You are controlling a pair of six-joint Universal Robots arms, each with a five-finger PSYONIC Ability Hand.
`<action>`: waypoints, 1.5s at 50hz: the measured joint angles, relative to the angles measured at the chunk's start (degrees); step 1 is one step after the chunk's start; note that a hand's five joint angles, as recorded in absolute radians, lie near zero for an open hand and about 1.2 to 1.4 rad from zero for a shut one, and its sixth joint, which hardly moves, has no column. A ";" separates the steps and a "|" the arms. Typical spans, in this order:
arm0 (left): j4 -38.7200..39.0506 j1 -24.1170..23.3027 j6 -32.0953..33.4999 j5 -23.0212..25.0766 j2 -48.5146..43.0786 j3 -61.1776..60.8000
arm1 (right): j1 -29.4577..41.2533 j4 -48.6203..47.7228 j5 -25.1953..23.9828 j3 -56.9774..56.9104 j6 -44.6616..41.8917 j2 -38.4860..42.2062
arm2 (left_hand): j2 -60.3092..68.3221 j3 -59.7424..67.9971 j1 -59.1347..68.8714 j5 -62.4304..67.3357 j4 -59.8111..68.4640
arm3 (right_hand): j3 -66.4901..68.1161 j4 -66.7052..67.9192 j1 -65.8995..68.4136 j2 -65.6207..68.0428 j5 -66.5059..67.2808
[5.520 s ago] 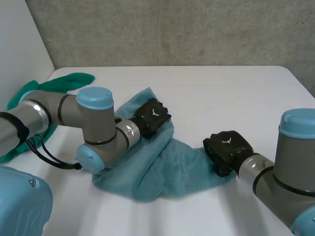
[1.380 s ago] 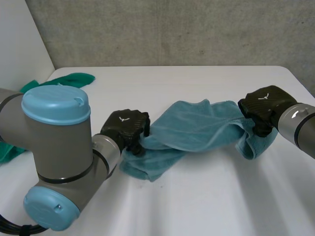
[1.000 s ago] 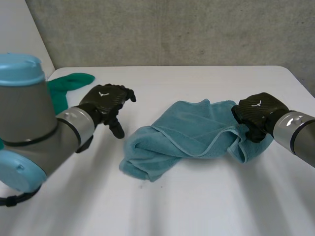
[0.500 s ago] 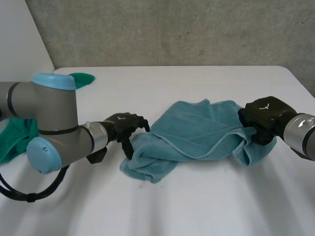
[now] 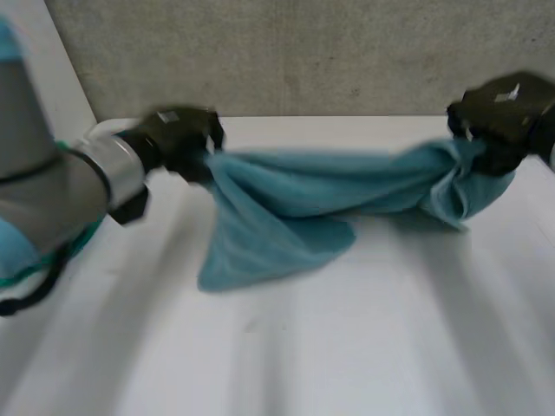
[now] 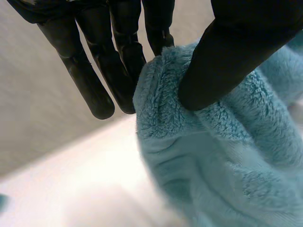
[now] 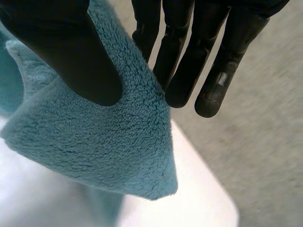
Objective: Fold the laundry.
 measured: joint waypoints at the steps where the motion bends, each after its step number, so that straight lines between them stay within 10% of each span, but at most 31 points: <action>1: 0.14 0.43 0.15 -1.22 2.74 -0.03 | 0.01 1.64 -0.06 -2.72 0.00 -0.73 | 0.06 0.16 0.00 0.00 0.00 | -0.01 -0.09 0.00 -0.01 0.00; 12: 3.34 1.00 3.36 -4.64 16.02 -2.44 | 0.14 10.16 -0.35 -15.43 -0.14 -1.34 | 0.32 0.69 0.85 0.00 0.25 | -0.02 -0.13 0.00 -0.01 0.00; 26: 8.31 0.28 16.14 -12.09 -2.54 3.90 | 2.74 9.19 0.86 -21.20 -3.76 14.39 | 0.33 0.77 1.83 0.00 0.27 | 0.00 -0.13 0.00 -0.01 0.00; 40: 29.05 -3.89 22.95 -18.83 -9.43 25.46 | 6.25 -26.40 7.10 -38.06 -0.77 21.40 | 0.44 1.02 1.87 0.86 0.30 | 0.00 0.00 0.00 -0.01 0.00; 47: 32.51 -4.67 22.99 -18.74 -1.73 14.29 | 6.01 -25.63 1.89 -33.78 1.24 17.07 | 0.44 1.02 1.87 1.17 0.30 | 0.00 0.00 0.00 -0.01 0.00; 58: 27.21 -4.43 22.55 -18.50 3.05 -12.09 | 3.93 2.24 -8.26 -21.54 -0.69 16.32 | 0.44 1.02 1.87 1.17 0.29 | 0.00 0.00 0.00 -0.01 0.00; 72: 22.67 -7.07 22.14 -18.54 -2.00 -23.67 | 1.84 10.99 -5.24 -1.08 -13.99 20.46 | 0.44 1.02 1.87 1.17 0.29 | -0.10 -0.19 0.00 -0.05 0.00; 75: 22.73 -7.79 22.11 -18.68 -3.08 -23.32 | 1.94 3.90 -4.12 3.12 -10.49 20.64 | 0.34 0.99 1.87 1.17 0.16 | -17.14 -17.49 -10.32 -17.40 -14.71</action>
